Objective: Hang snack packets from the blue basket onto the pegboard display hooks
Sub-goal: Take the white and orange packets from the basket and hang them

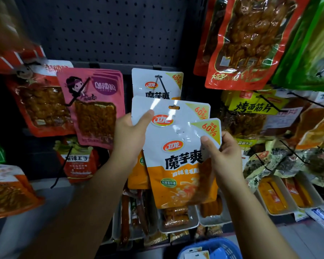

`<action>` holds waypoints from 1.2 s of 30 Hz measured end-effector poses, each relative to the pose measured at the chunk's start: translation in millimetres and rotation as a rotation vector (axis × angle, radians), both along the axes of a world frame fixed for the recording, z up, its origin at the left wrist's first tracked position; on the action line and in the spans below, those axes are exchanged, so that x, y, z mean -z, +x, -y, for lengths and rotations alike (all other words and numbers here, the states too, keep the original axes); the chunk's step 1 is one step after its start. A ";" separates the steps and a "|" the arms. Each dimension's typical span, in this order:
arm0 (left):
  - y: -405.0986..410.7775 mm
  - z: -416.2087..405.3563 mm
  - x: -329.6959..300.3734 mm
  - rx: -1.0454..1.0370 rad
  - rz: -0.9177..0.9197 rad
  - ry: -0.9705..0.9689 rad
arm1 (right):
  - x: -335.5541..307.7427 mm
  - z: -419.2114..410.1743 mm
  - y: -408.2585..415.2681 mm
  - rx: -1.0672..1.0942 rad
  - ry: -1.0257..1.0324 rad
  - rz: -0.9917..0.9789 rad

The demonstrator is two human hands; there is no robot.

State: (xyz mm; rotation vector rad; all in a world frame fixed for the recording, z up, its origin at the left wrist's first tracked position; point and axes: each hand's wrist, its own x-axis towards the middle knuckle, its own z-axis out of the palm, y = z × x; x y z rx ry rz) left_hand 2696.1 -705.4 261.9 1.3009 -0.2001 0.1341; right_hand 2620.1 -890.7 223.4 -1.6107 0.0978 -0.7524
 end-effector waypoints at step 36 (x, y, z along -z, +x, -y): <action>189.8 37.3 1.0 -0.260 -0.116 0.321 | 13.6 7.9 91.0 0.014 0.088 -0.131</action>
